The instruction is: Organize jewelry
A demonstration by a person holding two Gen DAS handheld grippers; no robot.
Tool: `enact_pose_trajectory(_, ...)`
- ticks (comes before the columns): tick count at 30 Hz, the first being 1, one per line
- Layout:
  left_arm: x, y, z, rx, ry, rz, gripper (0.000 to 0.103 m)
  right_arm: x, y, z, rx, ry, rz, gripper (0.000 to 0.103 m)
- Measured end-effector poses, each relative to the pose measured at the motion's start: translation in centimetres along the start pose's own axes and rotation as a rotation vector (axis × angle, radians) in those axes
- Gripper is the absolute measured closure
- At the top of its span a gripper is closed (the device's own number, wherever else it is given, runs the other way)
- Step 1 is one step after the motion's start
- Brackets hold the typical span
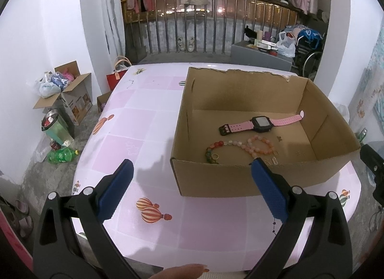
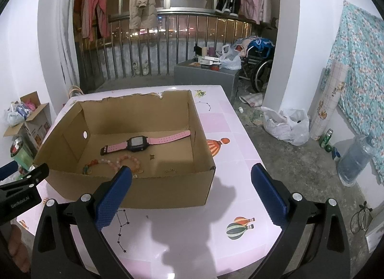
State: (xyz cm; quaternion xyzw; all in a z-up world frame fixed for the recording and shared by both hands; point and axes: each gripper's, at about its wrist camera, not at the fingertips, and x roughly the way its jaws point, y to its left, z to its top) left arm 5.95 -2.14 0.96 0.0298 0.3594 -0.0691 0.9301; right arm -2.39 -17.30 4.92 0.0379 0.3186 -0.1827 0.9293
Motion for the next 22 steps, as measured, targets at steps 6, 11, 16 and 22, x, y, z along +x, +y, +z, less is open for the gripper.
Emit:
enact_pose_trajectory(6,0.0,0.09,0.02,-0.005,0.004,-0.002,0.008,-0.13,0.27,-0.26,-0.009,0.001,0.0,0.006)
enact_pose_trajectory(11,-0.01,0.13,0.03,-0.005,0.004,0.0,0.008,-0.07,0.29,-0.41,-0.01,0.003,0.002,0.006)
enact_pose_trajectory(16,0.05,0.19,0.06,-0.004,0.012,-0.006,0.008,-0.08,0.21,-0.43,-0.012,0.005,0.003,0.006)
enact_pose_trajectory(22,0.14,0.08,0.05,0.001,0.017,-0.008,0.008,-0.11,0.24,-0.44,-0.012,0.006,0.004,0.006)
